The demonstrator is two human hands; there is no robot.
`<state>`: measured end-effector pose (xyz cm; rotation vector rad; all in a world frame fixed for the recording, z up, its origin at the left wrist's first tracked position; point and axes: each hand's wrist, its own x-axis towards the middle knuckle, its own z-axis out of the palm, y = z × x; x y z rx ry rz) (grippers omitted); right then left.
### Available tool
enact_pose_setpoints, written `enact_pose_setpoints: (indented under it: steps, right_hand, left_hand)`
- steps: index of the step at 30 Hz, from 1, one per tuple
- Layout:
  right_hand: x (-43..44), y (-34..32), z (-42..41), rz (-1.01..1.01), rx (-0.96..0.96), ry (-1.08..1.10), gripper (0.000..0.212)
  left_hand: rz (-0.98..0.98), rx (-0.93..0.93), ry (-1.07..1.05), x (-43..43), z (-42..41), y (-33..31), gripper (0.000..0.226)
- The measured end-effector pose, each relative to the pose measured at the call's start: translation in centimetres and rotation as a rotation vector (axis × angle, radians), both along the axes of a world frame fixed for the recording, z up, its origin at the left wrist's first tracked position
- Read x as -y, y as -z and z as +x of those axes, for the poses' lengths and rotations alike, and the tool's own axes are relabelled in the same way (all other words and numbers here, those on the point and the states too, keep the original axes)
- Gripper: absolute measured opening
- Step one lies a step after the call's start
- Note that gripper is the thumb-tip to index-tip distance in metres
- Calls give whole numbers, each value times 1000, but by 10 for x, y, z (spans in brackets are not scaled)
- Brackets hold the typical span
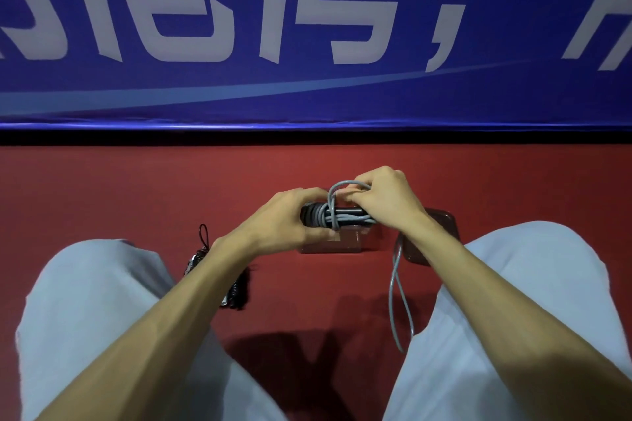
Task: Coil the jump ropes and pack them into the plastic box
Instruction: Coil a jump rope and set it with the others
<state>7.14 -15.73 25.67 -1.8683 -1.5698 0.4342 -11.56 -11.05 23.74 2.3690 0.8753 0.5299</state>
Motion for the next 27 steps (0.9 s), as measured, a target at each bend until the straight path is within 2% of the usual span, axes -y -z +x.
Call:
enact_pose_setpoints:
  steps: [2,5,7,10,12,14,16,19,21,23,27]
  right_hand:
    - [-1,-2,3,-44,-78,-9,18]
    - [-2,-2,8,-132,-261,-94,23]
    - [-3,-3,18,-166,-375,-139,21]
    - [-4,-5,29,-166,-607,-260,7]
    - [-3,-6,28,-153,-816,-380,9]
    - [-3,-7,23,-135,-910,-424,17]
    - [-3,-8,20,-111,-832,-422,26]
    - [-2,-10,17,-9,-470,-372,25]
    - [0,-12,17,101,-124,-321,21]
    - [2,-12,17,156,106,-284,26]
    - [6,-13,16,154,216,-234,37]
  left_hand:
    - [-16,36,0,4,2,-1,42]
    - [-53,74,-9,3,1,-3,29]
    - [-182,128,-3,1,-1,-7,24]
    - [-454,332,13,0,-5,-17,21]
    - [-561,462,-10,-3,-8,-20,25]
    - [-664,571,-19,-5,-10,-21,33]
    - [-747,655,-19,-6,-8,-21,43]
    - [-780,699,-23,-6,-6,-23,57]
    - [-746,683,-62,-5,-6,-23,45]
    - [-731,677,-93,-4,-5,-22,35]
    - [-758,697,-91,-5,-2,-21,40]
